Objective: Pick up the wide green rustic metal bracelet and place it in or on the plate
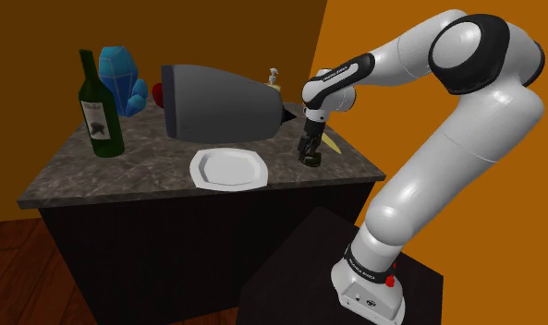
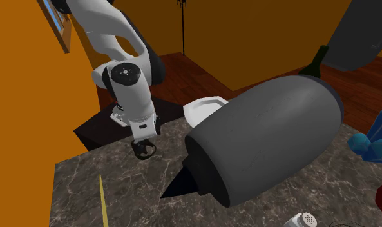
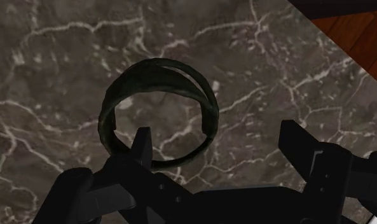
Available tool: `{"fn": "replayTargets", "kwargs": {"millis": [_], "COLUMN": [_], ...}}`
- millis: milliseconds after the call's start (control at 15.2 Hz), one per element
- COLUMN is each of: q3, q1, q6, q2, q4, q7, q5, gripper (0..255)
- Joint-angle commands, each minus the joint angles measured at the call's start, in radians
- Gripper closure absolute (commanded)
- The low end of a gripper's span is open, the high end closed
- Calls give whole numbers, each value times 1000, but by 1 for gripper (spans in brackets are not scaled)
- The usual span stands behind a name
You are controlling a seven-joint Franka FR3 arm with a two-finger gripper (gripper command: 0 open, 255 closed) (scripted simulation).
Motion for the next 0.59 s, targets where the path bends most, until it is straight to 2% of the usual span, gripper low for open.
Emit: {"fn": "replayTargets", "kwargs": {"millis": [0,528], "q3": [-3,-4], "q1": [2,3], "q6": [29,38], "q2": [16,20], "q4": [-14,-19], "q7": [-7,-9], "q5": [7,9], "gripper": [0,0]}}
